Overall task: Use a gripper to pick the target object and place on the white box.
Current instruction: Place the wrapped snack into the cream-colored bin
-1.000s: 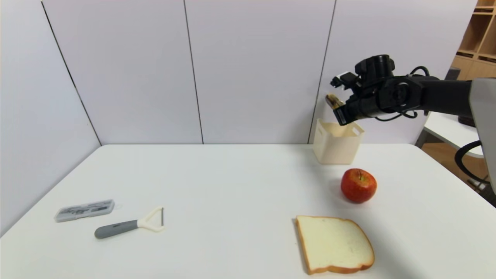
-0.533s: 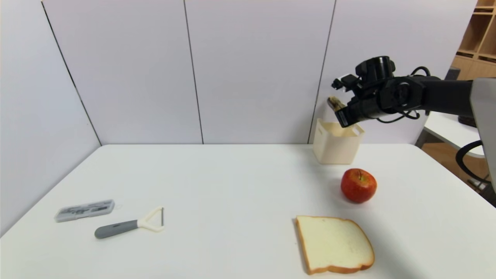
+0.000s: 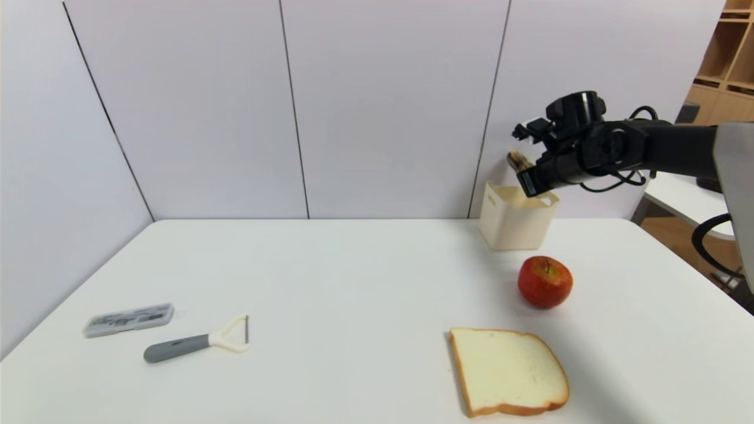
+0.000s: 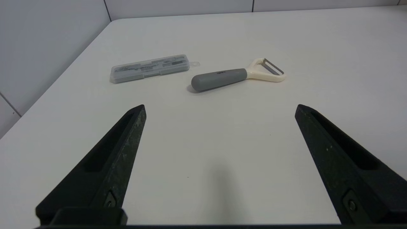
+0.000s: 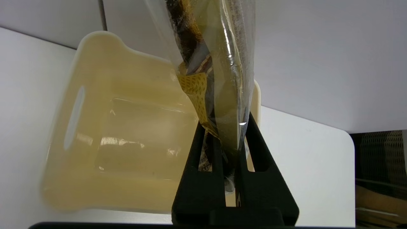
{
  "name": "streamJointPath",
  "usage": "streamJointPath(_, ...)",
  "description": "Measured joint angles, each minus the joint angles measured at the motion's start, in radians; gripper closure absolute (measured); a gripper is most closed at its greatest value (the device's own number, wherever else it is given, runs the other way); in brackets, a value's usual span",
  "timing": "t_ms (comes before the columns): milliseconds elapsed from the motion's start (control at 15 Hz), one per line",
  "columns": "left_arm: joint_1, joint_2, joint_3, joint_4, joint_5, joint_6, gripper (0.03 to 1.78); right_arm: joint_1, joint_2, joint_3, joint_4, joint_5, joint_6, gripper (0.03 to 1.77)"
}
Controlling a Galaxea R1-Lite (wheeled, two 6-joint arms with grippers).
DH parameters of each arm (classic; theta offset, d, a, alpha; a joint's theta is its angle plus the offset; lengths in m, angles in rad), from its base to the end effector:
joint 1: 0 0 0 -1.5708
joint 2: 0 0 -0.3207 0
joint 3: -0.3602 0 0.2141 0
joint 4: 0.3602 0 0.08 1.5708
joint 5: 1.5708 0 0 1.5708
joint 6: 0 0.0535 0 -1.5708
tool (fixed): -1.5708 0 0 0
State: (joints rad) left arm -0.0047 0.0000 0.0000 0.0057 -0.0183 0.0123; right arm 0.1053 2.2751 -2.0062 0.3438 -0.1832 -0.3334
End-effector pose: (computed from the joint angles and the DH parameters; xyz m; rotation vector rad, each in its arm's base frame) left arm 0.0131 -0.0010 0.0747 0.0123 0.0056 -0.0230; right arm 0.5274 0.0459 0.1877 -0.4110 0.6149 0.0264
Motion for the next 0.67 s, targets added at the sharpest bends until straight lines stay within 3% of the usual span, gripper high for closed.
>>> streamJointPath(400, 0.000, 0.000, 0.000, 0.000, 0.000, 0.000, 0.12, -0.001, 0.004, 0.000, 0.002, 0.001, 0.046, 1.64)
streamJointPath(667, 0.000, 0.000, 0.000, 0.000, 0.000, 0.000, 0.12, 0.004, 0.003, 0.002, 0.061, 0.009, 0.193, 1.64)
